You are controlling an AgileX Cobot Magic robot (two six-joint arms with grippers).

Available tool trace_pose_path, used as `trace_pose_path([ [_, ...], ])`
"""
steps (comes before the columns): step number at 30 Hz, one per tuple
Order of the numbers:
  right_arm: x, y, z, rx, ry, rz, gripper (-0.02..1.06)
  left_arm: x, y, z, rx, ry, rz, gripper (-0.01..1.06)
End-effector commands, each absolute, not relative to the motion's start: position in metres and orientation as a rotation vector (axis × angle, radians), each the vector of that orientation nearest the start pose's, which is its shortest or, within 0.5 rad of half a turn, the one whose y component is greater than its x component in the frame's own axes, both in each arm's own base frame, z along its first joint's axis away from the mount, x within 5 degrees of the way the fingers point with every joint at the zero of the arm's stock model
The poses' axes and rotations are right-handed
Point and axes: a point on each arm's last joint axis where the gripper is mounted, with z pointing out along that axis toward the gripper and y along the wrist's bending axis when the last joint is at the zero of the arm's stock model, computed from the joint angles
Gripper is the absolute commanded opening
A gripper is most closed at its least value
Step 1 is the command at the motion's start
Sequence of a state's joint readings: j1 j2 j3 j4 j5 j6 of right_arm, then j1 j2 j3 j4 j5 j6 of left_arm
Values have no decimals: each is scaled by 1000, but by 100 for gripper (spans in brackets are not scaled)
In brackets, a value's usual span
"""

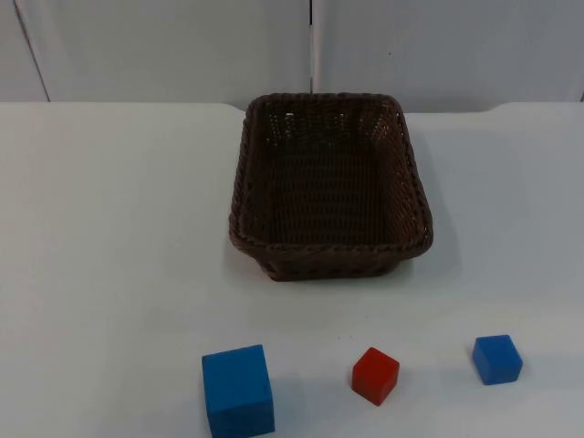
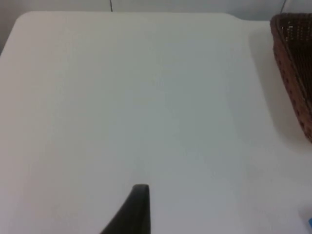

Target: Pick up the basket with the left hand and place the largest block into the basket with the right hand.

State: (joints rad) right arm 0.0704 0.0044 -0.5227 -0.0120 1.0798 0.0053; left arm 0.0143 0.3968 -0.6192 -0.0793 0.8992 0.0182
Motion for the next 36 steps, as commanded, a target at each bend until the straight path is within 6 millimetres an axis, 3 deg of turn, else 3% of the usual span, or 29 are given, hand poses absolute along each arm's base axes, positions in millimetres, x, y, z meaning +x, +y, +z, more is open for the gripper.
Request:
trace_pose_path([
  [1,-7,-2,280,-57,2046,26,105,67,-5,318,-19,2146,-89,105],
  [9,-7,-2,280,-57,2046,25,105,84,-5,318,-5,2188,-85,105],
  [16,-7,-2,280,-57,2046,25,105,106,-9,331,35,2215,-124,105],
  [23,-7,-2,280,-57,2046,25,105,135,-20,332,116,2250,-266,105],
  [36,-7,-2,280,-57,2046,25,105,197,-30,300,163,2341,-439,105],
])
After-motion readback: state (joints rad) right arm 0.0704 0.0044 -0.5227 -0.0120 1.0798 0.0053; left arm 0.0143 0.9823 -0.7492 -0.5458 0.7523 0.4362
